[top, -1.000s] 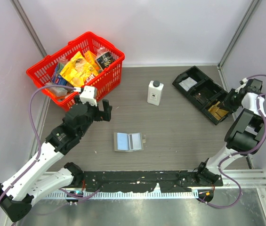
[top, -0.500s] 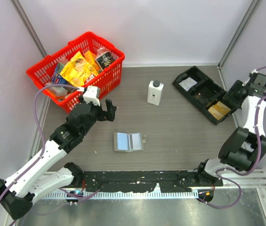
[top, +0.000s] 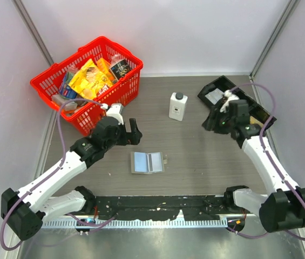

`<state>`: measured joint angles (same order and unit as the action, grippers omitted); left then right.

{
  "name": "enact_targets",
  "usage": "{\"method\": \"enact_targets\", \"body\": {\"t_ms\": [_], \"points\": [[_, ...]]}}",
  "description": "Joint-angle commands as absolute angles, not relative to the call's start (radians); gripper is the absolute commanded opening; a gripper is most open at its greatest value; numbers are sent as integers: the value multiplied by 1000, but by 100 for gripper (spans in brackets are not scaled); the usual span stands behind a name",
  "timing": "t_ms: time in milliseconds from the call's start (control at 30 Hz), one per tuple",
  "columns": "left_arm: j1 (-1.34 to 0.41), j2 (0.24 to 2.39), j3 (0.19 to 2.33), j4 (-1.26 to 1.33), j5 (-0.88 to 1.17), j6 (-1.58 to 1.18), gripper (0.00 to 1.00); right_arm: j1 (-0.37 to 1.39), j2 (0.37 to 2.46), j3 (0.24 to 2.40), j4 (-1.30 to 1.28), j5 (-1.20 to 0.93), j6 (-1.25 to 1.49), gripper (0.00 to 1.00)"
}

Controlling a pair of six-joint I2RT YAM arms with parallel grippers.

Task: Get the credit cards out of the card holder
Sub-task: Remove the credit card from the card holder.

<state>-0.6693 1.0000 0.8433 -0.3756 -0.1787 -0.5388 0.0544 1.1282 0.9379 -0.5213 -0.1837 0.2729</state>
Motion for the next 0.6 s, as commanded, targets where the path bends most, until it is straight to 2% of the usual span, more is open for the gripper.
{"method": "enact_targets", "body": {"t_ms": [0,267,400,467,567], "points": [[-680,1025,812,-399,-66,-682,100,294,1060,847,-359,-178,406,56],[-782,1101,784,-430,-91,-770,97,737,1156,775,-138,-68,551,56],[-790,1141,767,-443,-107,-790,84,849,1285,801,-46,-58,587,53],[-788,1153,764,-451,-121,-790,81,886,1349,822,-32,-46,592,51],[-788,1176,761,-451,-126,-792,67,905,1425,830,-19,-34,610,49]]}}
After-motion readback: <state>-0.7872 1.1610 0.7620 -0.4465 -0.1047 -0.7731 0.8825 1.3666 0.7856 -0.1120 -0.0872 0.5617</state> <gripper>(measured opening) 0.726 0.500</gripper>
